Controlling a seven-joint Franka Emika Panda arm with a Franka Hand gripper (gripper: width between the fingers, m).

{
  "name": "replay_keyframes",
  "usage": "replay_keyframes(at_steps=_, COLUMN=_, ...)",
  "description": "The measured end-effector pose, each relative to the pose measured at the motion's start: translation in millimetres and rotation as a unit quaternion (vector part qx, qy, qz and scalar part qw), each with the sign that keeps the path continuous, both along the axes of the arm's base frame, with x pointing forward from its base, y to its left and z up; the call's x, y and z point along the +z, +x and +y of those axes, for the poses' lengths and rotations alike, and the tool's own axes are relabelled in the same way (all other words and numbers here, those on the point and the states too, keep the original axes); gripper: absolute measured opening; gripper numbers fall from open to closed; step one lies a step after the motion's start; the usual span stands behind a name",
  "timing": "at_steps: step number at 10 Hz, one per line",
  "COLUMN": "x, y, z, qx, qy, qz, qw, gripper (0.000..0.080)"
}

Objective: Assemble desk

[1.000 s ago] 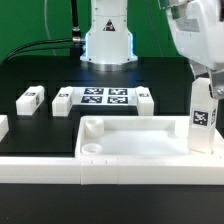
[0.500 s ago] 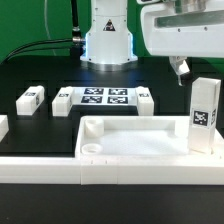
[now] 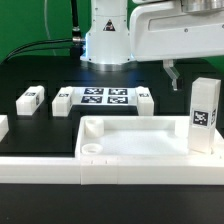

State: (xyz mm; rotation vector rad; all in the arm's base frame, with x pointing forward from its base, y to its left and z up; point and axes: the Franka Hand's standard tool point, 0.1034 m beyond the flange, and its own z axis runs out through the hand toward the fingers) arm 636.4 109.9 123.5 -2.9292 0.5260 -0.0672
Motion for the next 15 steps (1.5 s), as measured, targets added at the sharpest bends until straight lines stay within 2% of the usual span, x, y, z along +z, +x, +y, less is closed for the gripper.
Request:
replay_keyframes(at_steps=2, x=1.2, y=1.4, z=5.0, qx=0.111, qy=-0.020, qz=-0.025, qw=0.993, gripper=0.0649)
replay_keyframes(at_steps=4, x=0.2, y=1.5, z=0.7, qx=0.173, qy=-0.026, qz=-0.033, qw=0.984, gripper=0.0649)
replay_keyframes(at_steps=7, x=-3.8, y=-0.1, z=-0.6, qx=0.332, qy=-0.047, qz=-0.048, qw=0.941, gripper=0.0649)
replay_keyframes(at_steps=9, x=-9.3, y=-1.4, z=-2.4, qx=0.431, qy=-0.058, qz=-0.054, qw=0.899, gripper=0.0649)
replay_keyframes(at_steps=11, x=-10.3, y=-1.7, z=-2.1, qx=0.480, qy=-0.067, qz=-0.056, qw=0.873, gripper=0.0649)
replay_keyframes(at_steps=13, x=-10.0, y=-1.1, z=-3.7, qx=0.498, qy=-0.070, qz=-0.057, qw=0.862, gripper=0.0649)
replay_keyframes(at_steps=14, x=-10.0, y=-1.0, z=-4.2, qx=0.496, qy=-0.070, qz=-0.057, qw=0.864, gripper=0.0562)
replay_keyframes(at_steps=15, x=-10.4, y=-1.2, z=-4.6, qx=0.496, qy=-0.070, qz=-0.057, qw=0.864, gripper=0.0424)
